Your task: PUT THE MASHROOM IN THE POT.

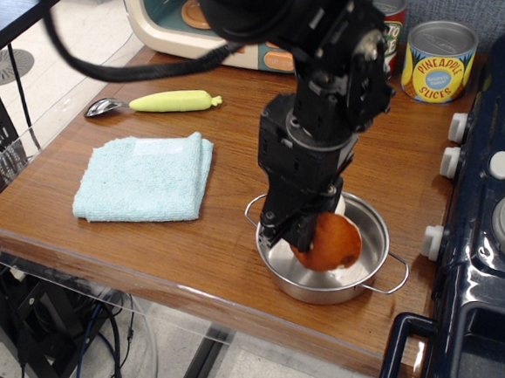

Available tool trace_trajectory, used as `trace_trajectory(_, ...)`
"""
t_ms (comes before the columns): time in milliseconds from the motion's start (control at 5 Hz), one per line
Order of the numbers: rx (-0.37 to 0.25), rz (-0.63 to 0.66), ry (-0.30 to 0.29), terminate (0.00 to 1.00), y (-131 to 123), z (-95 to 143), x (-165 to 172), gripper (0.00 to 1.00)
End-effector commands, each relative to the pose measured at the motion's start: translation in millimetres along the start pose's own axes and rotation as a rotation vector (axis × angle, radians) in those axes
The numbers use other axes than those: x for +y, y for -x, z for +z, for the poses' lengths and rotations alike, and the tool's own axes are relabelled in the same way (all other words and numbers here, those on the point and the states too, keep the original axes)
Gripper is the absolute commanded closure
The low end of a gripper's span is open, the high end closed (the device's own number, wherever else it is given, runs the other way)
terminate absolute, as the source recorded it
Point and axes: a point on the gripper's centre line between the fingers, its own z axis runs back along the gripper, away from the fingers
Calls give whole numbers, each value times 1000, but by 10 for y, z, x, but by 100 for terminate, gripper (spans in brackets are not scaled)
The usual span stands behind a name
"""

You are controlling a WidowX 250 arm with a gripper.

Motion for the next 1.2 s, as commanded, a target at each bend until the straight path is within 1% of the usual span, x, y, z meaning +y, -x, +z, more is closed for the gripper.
trace_trajectory(0,-1,-21,13,0,-16,33,15,0)
trace_trajectory(200,-5,-7,0,0,-38,52,3,0)
trace_trajectory(400,-4,4,4,0,-77,89,16,0)
trace_trajectory(600,2,25,25,0,-133,207,25,0)
trace_trajectory(1000,41,43,157,0,-442,678,-4,0)
